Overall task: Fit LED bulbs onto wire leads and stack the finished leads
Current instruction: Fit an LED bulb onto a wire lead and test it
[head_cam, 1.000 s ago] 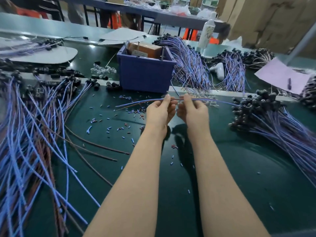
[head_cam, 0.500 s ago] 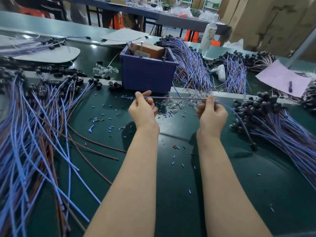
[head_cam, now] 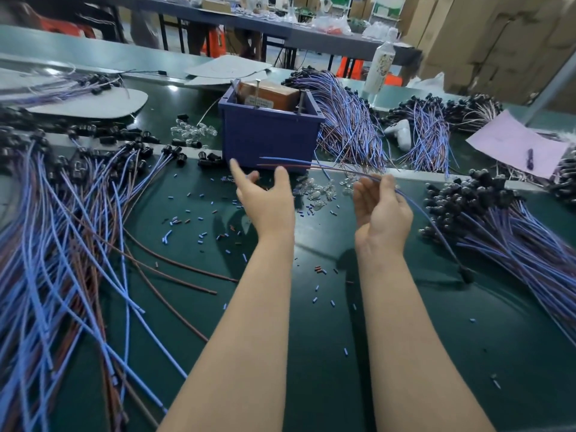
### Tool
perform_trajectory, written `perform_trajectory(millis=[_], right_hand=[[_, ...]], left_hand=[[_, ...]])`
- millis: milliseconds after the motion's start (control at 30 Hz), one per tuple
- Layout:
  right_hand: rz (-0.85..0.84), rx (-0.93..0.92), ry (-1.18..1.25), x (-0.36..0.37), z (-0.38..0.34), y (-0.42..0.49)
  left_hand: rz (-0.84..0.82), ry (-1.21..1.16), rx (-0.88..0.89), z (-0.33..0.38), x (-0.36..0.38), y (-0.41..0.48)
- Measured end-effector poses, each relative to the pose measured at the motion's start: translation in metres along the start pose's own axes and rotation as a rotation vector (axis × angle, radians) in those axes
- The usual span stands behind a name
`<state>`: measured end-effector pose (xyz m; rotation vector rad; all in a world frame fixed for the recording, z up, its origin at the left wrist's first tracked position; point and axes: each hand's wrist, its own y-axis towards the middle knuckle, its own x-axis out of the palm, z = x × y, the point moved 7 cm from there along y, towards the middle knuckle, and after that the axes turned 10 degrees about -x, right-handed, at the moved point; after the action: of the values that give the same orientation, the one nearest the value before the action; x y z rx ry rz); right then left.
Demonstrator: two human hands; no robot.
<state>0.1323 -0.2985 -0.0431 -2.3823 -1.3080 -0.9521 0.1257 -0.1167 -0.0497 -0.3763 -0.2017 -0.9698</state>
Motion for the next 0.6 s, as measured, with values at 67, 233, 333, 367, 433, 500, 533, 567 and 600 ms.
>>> perform_trajectory(millis=[67, 233, 333, 367, 433, 500, 533, 567, 600], right_hand=[[-0.017, 0.077, 0.083, 0.003, 0.004, -0.002], [0.004, 0.228, 0.197, 0.004, 0.014, -0.007], [0.006, 0.274, 0.231, 0.006, 0.017, -0.010], [0.002, 0.280, 0.236, 0.007, 0.017, -0.011], [-0.025, 0.298, 0.205, 0.010, 0.021, -0.013], [-0.086, 0.315, 0.054, 0.012, 0.029, -0.016], [-0.130, 0.313, -0.065, 0.012, 0.033, -0.018], [-0.181, 0.302, -0.198, 0.013, 0.035, -0.019], [-0.239, 0.280, -0.337, 0.013, 0.036, -0.020]], left_hand=[[-0.017, 0.181, 0.064, 0.001, 0.005, -0.005], [0.010, 0.323, 0.092, 0.002, 0.007, -0.006], [-0.021, 0.068, -0.006, 0.003, 0.006, -0.004], [-0.080, -0.026, -0.051, 0.001, 0.010, -0.004], [-0.236, -0.093, -0.083, -0.001, 0.025, -0.009], [-0.362, -0.040, -0.059, -0.003, 0.038, -0.017], [-0.388, 0.014, -0.026, -0.004, 0.042, -0.019], [-0.392, 0.059, 0.013, -0.004, 0.044, -0.020], [-0.373, 0.091, 0.047, -0.004, 0.042, -0.018]])
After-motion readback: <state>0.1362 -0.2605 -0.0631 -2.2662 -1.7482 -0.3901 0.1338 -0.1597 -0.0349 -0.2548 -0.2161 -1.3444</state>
